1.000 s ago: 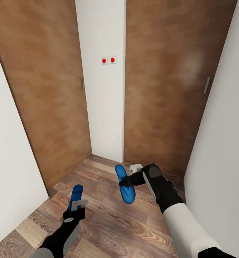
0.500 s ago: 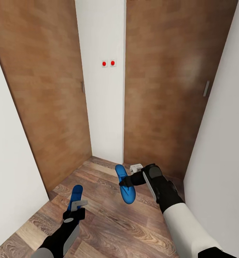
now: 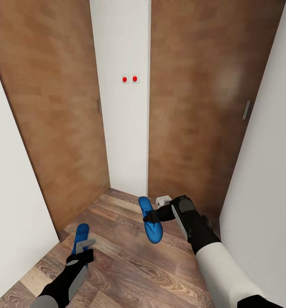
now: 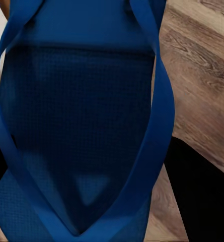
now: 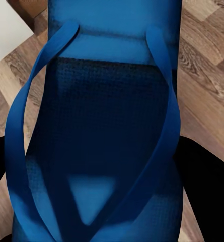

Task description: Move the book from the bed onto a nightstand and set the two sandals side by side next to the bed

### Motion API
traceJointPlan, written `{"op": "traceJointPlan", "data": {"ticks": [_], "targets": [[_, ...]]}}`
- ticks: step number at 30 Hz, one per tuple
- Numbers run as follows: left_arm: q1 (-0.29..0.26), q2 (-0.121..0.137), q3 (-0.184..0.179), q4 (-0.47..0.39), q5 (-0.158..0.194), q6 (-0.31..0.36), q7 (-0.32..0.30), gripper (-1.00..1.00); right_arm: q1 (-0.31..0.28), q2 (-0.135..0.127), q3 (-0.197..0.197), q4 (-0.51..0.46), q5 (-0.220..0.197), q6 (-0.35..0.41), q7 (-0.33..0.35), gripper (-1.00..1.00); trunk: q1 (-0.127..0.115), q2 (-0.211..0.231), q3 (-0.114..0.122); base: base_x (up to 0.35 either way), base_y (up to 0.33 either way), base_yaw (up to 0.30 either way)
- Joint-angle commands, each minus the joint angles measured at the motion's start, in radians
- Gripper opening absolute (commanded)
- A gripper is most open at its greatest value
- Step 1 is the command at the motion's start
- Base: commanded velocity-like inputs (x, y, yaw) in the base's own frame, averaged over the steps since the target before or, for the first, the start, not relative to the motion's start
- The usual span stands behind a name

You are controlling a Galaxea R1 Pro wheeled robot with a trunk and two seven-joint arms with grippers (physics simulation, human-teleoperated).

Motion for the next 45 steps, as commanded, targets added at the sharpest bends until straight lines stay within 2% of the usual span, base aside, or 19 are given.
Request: {"op": "traceJointPlan", "data": {"ticks": [1,2,7,12,19,28,34,45], "targets": [[0.0,0.005,0.009,-0.002,0.006,0.014,-0.002,-1.0,-0.001,0.0,0.0,-0.001,0.01,0.003,0.007,-1.0,-0.004,0.007,0.002,0.0,0.0,0.0],[0.0,0.012,0.035,-0.002,0.006,0.03,-0.02,-1.0,-0.001,0.0,-0.001,0.0,0.01,0.003,0.007,-1.0,-0.008,0.014,0.005,0.0,0.0,0.0],[0.0,0.05,0.088,-0.001,0.007,0.058,-0.058,-1.0,-0.001,0.0,-0.001,0.0,0.011,0.003,0.005,-1.0,-0.027,0.049,0.021,0.0,0.0,0.0],[0.0,0.063,0.107,-0.001,0.012,0.074,-0.069,-1.0,-0.001,0.0,0.0,0.001,0.013,0.002,0.003,-1.0,-0.046,0.084,0.037,0.0,0.0,0.0],[0.0,0.069,0.115,0.005,0.015,0.093,-0.071,-1.0,-0.001,0.0,-0.001,0.002,0.014,0.002,0.003,-1.0,-0.073,0.133,0.059,0.0,0.0,0.0],[-0.001,0.07,0.117,0.117,0.029,0.079,-0.074,-1.0,-0.001,-0.001,-0.001,0.004,0.014,0.001,0.003,-1.0,-0.108,0.196,0.087,0.0,0.0,0.0],[0.001,0.069,0.115,0.15,0.063,0.033,-0.072,-1.0,-0.001,0.0,-0.001,0.005,0.011,0.001,0.003,-1.0,-0.131,0.238,0.106,0.0,0.0,0.0],[0.0,0.069,0.114,0.167,0.073,-0.012,-0.069,-1.0,-0.001,0.0,0.002,0.005,0.008,0.001,0.003,-1.0,-0.173,0.315,0.14,0.0,0.0,0.0]]}}
